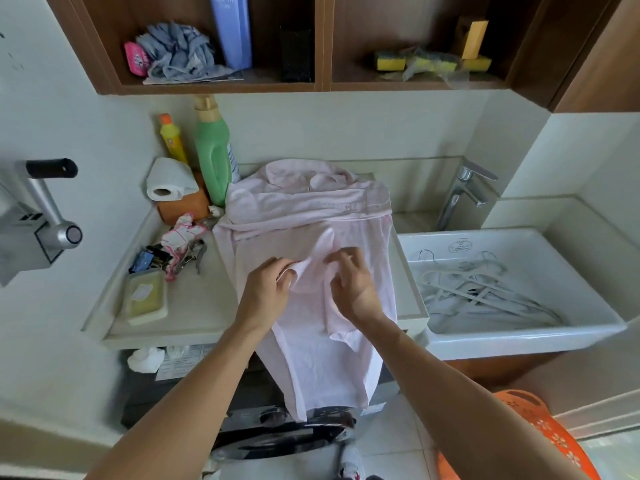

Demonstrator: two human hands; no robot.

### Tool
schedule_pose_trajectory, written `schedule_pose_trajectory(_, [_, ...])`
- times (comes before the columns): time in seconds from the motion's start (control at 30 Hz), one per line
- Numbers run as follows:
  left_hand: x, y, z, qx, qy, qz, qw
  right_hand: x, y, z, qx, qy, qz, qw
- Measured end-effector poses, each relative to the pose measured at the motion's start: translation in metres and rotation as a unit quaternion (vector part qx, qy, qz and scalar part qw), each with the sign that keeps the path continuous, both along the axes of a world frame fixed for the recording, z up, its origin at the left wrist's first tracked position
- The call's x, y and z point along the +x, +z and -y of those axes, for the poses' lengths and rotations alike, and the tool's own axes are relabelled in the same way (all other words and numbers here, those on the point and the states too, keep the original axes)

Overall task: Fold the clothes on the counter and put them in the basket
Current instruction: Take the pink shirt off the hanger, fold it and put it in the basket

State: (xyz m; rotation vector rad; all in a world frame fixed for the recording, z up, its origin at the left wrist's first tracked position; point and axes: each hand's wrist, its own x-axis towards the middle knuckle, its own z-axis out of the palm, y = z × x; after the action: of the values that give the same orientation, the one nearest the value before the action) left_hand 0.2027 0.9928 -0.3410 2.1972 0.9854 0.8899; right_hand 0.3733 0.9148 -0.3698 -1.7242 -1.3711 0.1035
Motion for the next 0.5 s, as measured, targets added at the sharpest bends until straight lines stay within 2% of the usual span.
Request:
schedule_pose_trajectory(0.03, [-0.002,-0.003,0.006,-0.021,-0.012,-0.007,1.0,0.001,-0.003,0.005,-0.087,0.069,0.013,0.994])
schedule_pose_trajectory(0.07, [-0.004,-0.009,0.012,-0.046,-0.03,-0.031,0.998,0.003,-0.009,0.012,-0.215,0.144,0.028,0.966])
schedule_pose_trajectory(0.1, [-0.007,-0.017,0.015,-0.08,-0.054,-0.063,0.993,0.005,-0.015,0.019,-0.33,0.198,0.039,0.922])
schedule_pose_trajectory(0.13, [-0.01,-0.025,0.017,-0.119,-0.076,-0.103,0.985,0.007,-0.02,0.026,-0.392,0.217,0.027,0.894])
schedule_pose_trajectory(0.17, [-0.011,-0.033,0.017,-0.15,-0.094,-0.147,0.973,0.008,-0.023,0.03,-0.403,0.213,-0.006,0.89])
schedule_pose_trajectory(0.23, [-0.015,-0.044,0.015,-0.19,-0.118,-0.233,0.946,0.008,-0.026,0.035,-0.357,0.203,-0.102,0.906])
schedule_pose_trajectory(0.3, [-0.019,-0.046,0.014,-0.235,-0.141,-0.301,0.913,0.006,-0.023,0.038,-0.363,0.238,-0.197,0.879])
schedule_pose_trajectory(0.33, [-0.021,-0.045,0.013,-0.262,-0.158,-0.329,0.893,0.008,-0.024,0.04,-0.384,0.251,-0.221,0.861])
schedule_pose_trajectory(0.37, [-0.023,-0.045,0.013,-0.278,-0.17,-0.346,0.88,0.009,-0.026,0.042,-0.389,0.249,-0.226,0.858])
schedule_pose_trajectory(0.4, [-0.024,-0.046,0.012,-0.276,-0.169,-0.338,0.884,0.011,-0.03,0.042,-0.364,0.222,-0.224,0.877])
schedule_pose_trajectory(0.5, [-0.027,-0.058,0.004,-0.174,-0.074,-0.217,0.958,0.022,-0.046,0.038,-0.247,0.046,-0.167,0.953])
